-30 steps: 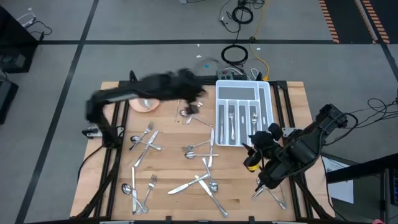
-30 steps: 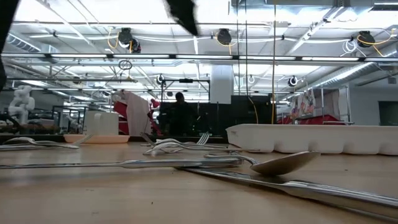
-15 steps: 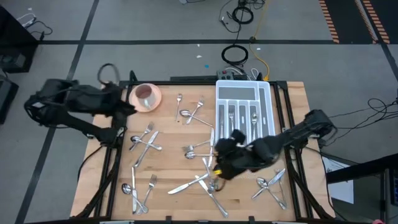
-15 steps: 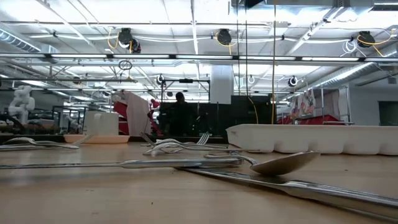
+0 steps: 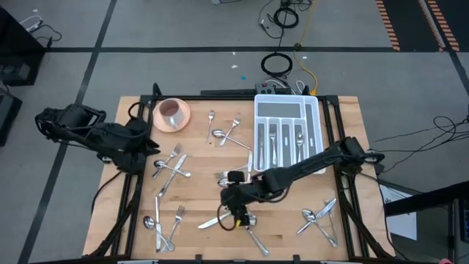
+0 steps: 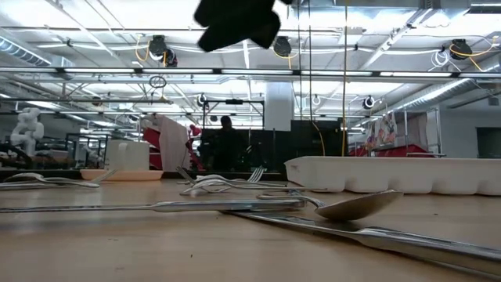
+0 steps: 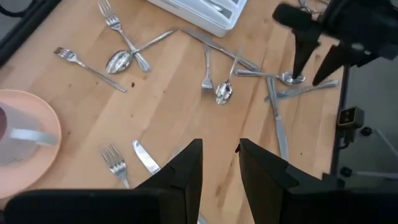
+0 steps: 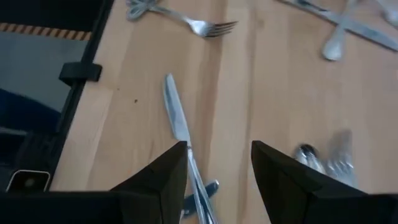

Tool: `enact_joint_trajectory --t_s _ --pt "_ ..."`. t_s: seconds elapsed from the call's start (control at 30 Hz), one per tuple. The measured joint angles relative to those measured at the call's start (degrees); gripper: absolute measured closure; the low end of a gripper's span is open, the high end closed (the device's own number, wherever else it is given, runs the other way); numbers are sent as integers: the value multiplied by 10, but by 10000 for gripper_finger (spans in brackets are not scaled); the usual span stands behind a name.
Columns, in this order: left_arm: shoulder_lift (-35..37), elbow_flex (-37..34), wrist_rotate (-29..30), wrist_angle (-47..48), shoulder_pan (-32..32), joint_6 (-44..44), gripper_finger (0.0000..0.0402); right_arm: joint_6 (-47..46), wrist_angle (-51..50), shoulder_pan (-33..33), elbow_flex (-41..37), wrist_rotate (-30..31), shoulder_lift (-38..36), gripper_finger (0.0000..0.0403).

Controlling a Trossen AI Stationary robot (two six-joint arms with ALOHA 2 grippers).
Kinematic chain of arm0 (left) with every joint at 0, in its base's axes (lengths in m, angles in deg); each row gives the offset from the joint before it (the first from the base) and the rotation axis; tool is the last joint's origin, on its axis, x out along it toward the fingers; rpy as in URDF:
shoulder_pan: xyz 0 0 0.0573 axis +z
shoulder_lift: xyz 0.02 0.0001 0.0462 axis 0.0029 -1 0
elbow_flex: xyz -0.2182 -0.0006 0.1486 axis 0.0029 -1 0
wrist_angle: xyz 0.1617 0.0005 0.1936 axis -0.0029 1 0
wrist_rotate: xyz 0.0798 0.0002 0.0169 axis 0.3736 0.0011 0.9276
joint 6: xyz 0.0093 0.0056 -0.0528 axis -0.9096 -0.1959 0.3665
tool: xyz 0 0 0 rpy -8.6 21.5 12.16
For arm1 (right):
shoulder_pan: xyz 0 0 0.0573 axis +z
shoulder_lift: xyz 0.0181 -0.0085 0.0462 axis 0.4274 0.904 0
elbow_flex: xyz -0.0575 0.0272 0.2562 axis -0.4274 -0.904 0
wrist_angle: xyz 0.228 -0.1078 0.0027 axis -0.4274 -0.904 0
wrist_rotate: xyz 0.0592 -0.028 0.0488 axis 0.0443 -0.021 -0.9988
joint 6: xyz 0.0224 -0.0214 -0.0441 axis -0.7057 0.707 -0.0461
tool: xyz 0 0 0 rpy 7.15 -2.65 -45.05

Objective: Sort silverware
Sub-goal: Put the silver knife into the white silverware tray

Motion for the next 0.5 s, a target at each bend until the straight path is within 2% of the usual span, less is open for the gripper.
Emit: enact_joint_trajectory --t_s 0.23,0.5 --pt "15 0 8 2 0 0 293 50 18 -7 5 -70 51 234" --pt "42 0 8 2 0 4 293 77 15 -8 93 -73 135 233"
